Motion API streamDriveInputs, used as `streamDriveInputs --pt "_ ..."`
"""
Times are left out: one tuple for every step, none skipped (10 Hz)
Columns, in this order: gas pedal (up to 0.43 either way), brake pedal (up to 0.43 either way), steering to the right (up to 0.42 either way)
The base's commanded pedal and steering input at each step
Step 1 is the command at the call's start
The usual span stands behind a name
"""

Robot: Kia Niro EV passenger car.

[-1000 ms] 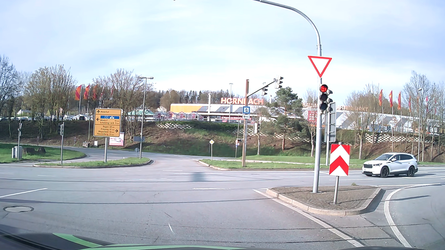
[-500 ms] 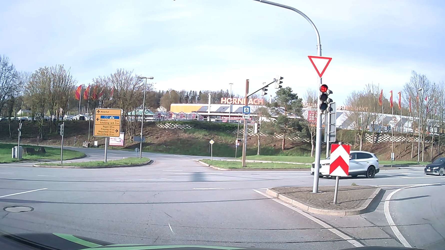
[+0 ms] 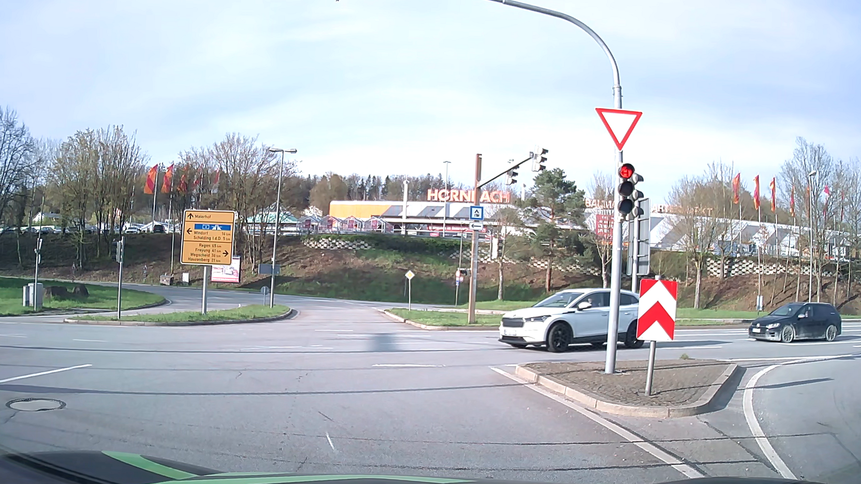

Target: Follow the waypoints while adhering to traffic rules and regulations

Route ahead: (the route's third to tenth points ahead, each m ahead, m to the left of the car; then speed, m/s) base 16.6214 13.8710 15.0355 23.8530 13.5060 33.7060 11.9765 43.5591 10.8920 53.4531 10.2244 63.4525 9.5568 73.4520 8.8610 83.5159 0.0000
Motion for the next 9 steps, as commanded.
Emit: streamDriveInputs --pt "0.000 0.409 -0.002" --pt "0.000 0.409 -0.002" --pt "0.000 0.402 -0.002" --pt "0.000 0.402 -0.002" --pt "0.000 0.402 -0.002" --pt "0.000 0.402 -0.002" --pt "0.000 0.409 -0.002" --pt "0.000 0.402 -0.002" --pt "0.000 0.409 -0.002"
